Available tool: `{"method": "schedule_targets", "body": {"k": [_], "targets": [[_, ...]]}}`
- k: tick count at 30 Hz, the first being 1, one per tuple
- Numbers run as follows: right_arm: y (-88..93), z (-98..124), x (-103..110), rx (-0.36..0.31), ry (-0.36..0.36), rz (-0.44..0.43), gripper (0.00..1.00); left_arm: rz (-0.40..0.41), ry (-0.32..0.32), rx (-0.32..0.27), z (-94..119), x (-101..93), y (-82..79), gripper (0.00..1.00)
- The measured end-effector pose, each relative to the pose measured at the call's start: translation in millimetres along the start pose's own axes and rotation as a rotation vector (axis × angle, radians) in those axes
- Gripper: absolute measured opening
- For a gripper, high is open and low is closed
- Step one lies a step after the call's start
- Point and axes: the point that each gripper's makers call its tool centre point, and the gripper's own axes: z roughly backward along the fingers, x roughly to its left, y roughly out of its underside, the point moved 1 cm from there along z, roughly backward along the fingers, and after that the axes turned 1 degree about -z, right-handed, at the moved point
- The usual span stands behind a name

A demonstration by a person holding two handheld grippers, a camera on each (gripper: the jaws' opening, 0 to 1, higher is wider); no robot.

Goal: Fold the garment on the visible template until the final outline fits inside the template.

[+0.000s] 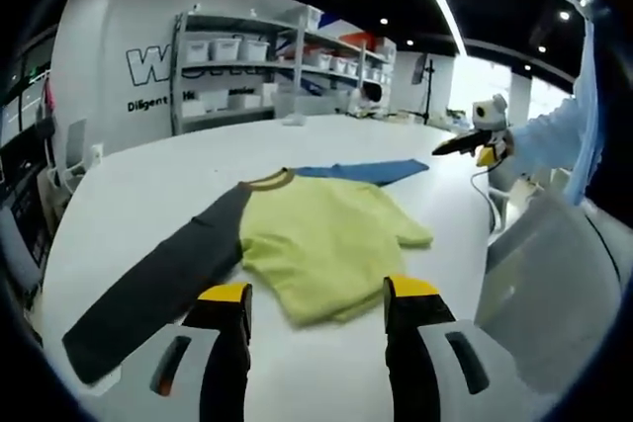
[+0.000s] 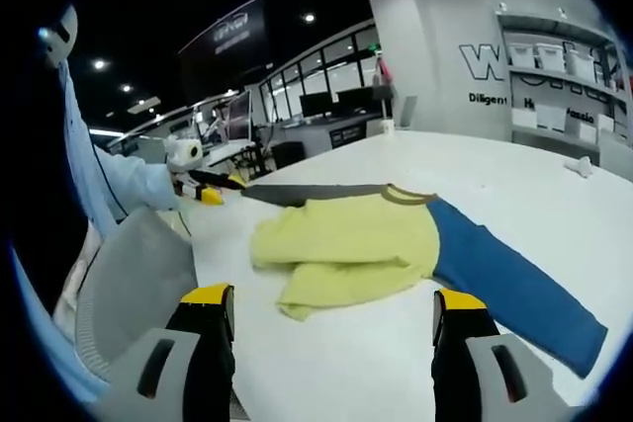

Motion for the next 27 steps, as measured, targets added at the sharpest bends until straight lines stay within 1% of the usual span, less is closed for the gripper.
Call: {"method": "schedule_targets", "body": {"k": [6, 11, 13, 18, 24, 27], "targets": [[1.7, 0, 2, -0.001, -0.002, -0.004, 0.8, -0.015, 0.016, 0.008, -4, -8.9, 0.2, 0.52], [3.8, -3, 6, -0.001, -0.009, -0.009, 0.79, 0.001, 0.021, 0.012, -6, -15.9, 1.1, 0.52], [5.8, -6, 10, -0.001, -0.017, -0.01, 0.78, -0.011, 0.021, 0.034, -8, -18.8, 5.4, 0.52], [8.2, -15, 19, -0.003, -0.038, -0.013, 0.78, -0.037, 0.043, 0.064, -14, -30.7, 16.3, 0.51], [11.2, -25, 28, 0.001, -0.054, -0.015, 0.76, -0.035, 0.058, 0.082, -21, -38.6, 23.0, 0.51], [14.2, -30, 33, 0.005, -0.064, -0.016, 0.76, -0.047, 0.053, 0.092, -24, -39.8, 27.2, 0.5]]}}
